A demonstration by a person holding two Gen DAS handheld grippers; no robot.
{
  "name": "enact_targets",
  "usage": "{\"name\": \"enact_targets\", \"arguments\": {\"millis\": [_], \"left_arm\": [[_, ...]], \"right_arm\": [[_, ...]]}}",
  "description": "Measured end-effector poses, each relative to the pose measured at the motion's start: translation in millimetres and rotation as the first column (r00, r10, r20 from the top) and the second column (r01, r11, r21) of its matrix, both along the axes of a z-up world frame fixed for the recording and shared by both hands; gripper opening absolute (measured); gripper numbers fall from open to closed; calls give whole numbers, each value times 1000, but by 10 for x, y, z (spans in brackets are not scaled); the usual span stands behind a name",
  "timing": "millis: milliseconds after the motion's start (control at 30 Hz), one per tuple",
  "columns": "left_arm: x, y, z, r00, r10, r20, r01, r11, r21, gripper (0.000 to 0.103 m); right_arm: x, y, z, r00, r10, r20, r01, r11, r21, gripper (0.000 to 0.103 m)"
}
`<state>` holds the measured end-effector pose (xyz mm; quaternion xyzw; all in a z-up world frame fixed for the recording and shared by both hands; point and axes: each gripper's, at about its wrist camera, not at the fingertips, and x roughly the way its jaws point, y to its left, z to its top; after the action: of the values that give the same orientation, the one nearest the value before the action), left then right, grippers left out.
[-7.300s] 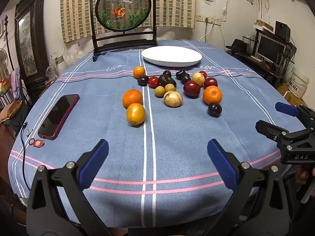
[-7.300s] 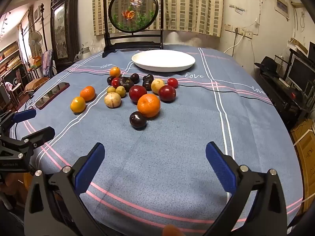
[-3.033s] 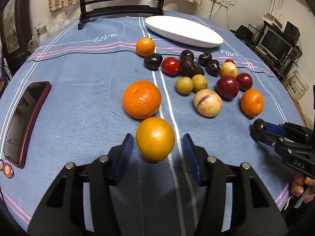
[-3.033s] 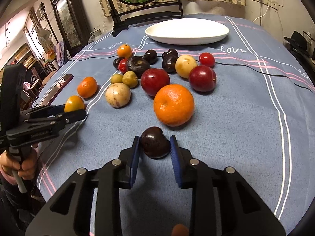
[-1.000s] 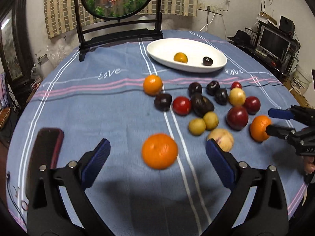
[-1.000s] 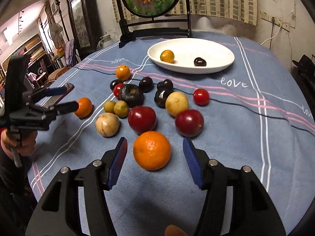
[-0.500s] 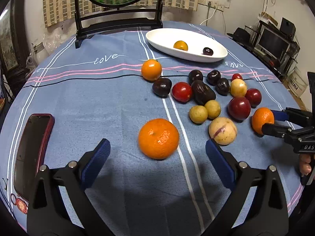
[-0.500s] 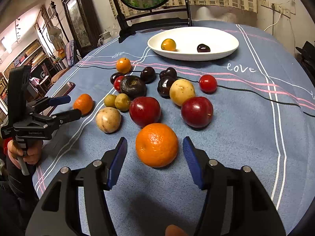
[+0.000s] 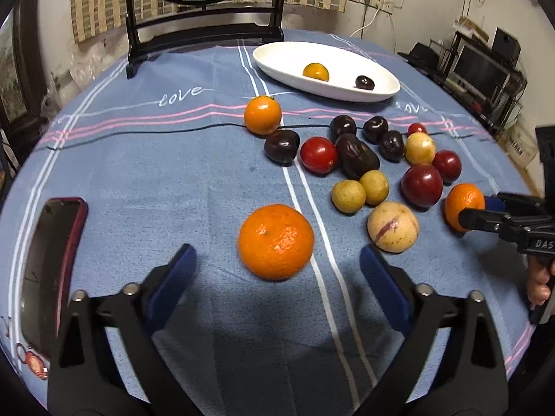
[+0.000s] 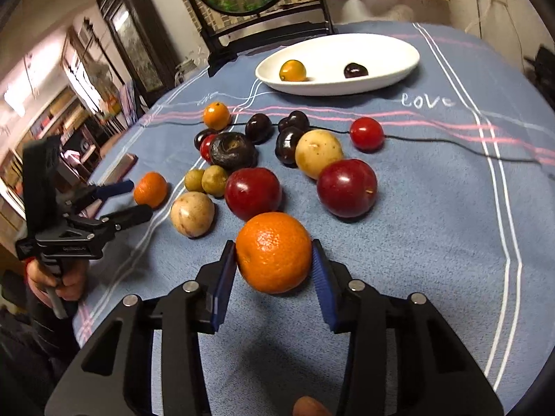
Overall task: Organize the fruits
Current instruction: 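Grasp the large tangerine with the left tool while the right tool grasps a small orange, then carry both oranges to the white plate and release them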
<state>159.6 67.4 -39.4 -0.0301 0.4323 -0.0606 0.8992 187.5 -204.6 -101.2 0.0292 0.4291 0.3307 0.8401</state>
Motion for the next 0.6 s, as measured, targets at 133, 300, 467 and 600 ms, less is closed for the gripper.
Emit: {"name": "enact_targets", "arguments": {"millis": [133, 300, 467, 600], "left_arm": [[75, 77, -53, 999, 14, -35, -15, 999, -42, 66], [122, 28, -74, 999, 9, -48, -10, 1000, -17, 66], [192, 11, -87, 998, 16, -56, -16, 1000, 3, 65], [183, -23, -78, 999, 8, -50, -7, 1000, 24, 48]], "right_arm": [[-11, -2, 11, 1000, 0, 5, 0, 1000, 6, 43], [-1, -7, 4, 1000, 1, -9, -1, 1000, 15, 43], [-2, -23, 4, 1000, 2, -9, -2, 1000, 18, 43], [2, -39, 2, 1000, -2, -11, 2, 1000, 20, 43]]}}
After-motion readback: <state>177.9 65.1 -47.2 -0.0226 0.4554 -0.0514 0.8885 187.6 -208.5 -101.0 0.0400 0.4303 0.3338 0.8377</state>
